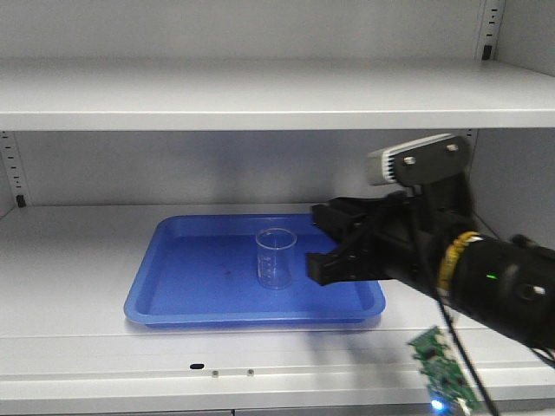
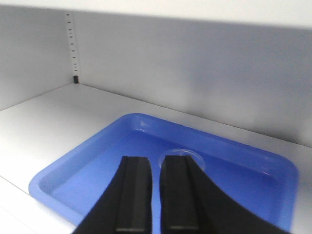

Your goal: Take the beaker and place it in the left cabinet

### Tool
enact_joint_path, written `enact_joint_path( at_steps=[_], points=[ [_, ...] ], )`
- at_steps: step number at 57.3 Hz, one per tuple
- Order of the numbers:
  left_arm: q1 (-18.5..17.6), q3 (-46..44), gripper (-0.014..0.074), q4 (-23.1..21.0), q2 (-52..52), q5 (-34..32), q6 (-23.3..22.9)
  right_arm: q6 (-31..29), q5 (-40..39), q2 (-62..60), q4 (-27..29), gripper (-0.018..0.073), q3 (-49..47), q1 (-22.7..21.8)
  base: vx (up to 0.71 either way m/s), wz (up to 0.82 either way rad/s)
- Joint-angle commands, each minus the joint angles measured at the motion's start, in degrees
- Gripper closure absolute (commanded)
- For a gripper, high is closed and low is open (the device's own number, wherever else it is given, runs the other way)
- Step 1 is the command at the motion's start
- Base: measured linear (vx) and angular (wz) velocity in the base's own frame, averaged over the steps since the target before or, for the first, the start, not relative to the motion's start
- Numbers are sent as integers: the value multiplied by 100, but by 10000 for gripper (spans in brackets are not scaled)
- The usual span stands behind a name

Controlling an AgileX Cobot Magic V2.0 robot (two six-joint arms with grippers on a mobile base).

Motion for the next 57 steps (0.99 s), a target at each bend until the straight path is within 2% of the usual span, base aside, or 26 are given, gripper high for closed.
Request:
enact_joint_path(
  at_steps=[1, 27, 37, 44, 48, 52, 57],
  points=[
    [-3, 90, 595, -18, -105, -477, -15, -25, 5, -487, 38, 424, 34, -21, 0, 0],
    [-3, 90, 595, -18, -105, -477, -15, -32, 53, -705, 38, 425, 93, -21, 0, 0],
    [-3, 90, 595, -18, -105, -477, -15, -109, 381, -996, 214, 449, 373, -32, 0, 0],
    [-3, 90, 595, -18, -105, -477, -15, -237, 901, -1640, 905, 519, 992, -32, 0, 0],
    [-3, 90, 595, -18, -105, -477, -15, -528, 1053, -2067, 1442, 565, 1357, -58, 0, 0],
    [-3, 90, 595, -18, -105, -477, -15, -1071, 1024, -2505, 2085, 571, 1710, -256, 0, 0],
    [-3, 90, 595, -18, -105, -477, -15, -2074, 776, -3064, 3136, 568, 2218, -657, 0, 0]
  ],
)
